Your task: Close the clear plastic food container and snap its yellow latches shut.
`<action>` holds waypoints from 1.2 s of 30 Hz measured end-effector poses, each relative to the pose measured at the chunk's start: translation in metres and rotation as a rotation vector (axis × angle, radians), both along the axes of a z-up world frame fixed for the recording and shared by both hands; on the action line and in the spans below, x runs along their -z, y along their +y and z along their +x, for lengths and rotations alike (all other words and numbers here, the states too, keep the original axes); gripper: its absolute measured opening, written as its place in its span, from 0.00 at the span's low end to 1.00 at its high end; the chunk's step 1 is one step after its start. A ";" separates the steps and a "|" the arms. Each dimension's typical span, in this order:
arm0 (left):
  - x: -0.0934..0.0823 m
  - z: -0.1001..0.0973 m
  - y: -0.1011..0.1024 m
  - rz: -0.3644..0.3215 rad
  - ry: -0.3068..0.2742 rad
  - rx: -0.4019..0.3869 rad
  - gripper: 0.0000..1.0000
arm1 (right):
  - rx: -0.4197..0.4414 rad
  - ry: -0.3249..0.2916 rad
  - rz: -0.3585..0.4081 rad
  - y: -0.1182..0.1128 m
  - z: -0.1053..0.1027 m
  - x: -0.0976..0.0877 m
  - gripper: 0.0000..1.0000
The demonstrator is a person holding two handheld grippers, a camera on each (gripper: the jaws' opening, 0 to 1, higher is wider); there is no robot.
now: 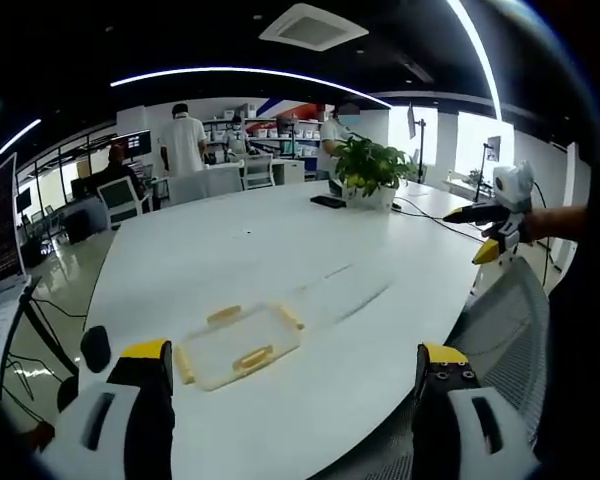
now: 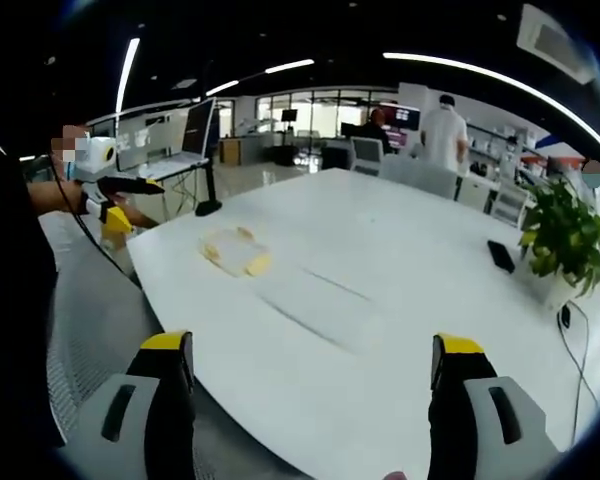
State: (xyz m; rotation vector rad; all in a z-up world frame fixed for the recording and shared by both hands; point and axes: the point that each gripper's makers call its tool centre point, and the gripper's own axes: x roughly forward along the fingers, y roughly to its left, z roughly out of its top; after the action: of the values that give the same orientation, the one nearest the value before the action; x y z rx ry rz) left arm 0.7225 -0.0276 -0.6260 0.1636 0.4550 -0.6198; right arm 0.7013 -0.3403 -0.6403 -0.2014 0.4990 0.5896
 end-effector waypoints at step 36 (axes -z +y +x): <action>-0.001 -0.005 0.014 0.046 0.027 0.047 0.95 | -0.097 0.052 -0.015 0.002 -0.009 -0.009 0.94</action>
State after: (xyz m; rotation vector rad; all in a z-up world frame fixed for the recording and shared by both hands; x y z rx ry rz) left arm 0.7179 -0.0138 -0.6255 0.2102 0.4927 -0.6584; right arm 0.6919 -0.3380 -0.6316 -0.2259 0.5462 0.6871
